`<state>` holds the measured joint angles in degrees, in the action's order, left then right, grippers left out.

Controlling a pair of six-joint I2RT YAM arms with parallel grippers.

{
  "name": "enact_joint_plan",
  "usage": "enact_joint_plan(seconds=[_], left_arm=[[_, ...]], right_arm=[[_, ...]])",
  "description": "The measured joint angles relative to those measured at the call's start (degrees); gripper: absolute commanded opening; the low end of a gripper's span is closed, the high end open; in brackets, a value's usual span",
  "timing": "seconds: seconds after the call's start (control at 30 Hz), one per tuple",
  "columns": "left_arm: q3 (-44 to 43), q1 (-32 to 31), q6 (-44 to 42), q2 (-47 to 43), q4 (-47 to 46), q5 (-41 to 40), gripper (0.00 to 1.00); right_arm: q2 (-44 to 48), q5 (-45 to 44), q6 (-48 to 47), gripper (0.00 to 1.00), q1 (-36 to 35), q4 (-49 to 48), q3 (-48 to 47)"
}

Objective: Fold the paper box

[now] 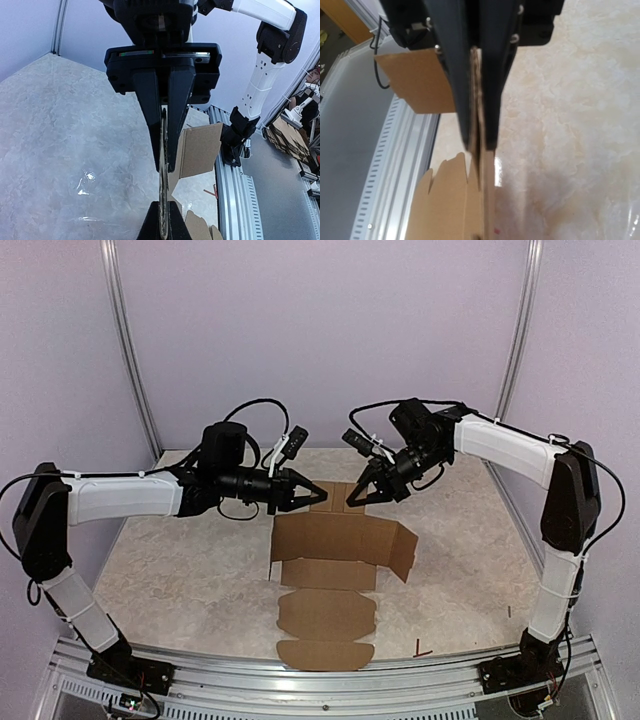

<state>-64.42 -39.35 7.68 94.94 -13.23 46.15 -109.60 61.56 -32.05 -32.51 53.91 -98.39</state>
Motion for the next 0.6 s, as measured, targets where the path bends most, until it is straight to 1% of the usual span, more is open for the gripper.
enact_joint_plan(seconds=[0.03,0.07,0.1,0.13,0.2,0.3,0.37,0.47,0.6], left_arm=[[0.00,0.00,-0.02,0.00,0.07,-0.33,0.09],[0.00,0.00,-0.09,0.00,0.17,-0.76,0.23],[-0.07,0.00,-0.17,0.00,0.37,-1.40,0.33],[-0.26,-0.07,-0.39,0.07,0.76,-2.32,0.40],[-0.85,-0.17,-0.59,0.13,1.27,-5.31,0.50],[0.04,-0.28,-0.52,-0.57,0.46,-10.80,0.61],[4.02,-0.33,-0.46,-3.34,-1.60,-15.28,0.66],[13.77,-0.46,0.39,-11.63,-5.22,-23.10,0.68],[26.40,-0.76,3.26,-22.40,-12.74,-32.79,0.69]], right_arm=[[0.02,-0.28,0.00,0.00,0.00,-0.13,0.00],[0.04,-0.55,-0.02,0.00,0.00,-0.26,0.00],[0.11,-1.01,-0.02,0.00,-0.02,-0.50,0.00],[0.22,-1.51,-0.04,0.00,-0.02,-0.57,0.00],[0.46,-2.62,-0.09,0.00,-0.04,-0.55,0.00],[0.92,-4.35,-0.09,0.00,-0.04,-0.61,0.00],[1.29,-5.31,0.02,0.00,0.17,-0.79,0.13],[2.60,-5.70,0.55,0.00,1.11,-1.75,1.49],[4.92,-5.46,2.86,0.00,3.23,-4.07,4.07]])
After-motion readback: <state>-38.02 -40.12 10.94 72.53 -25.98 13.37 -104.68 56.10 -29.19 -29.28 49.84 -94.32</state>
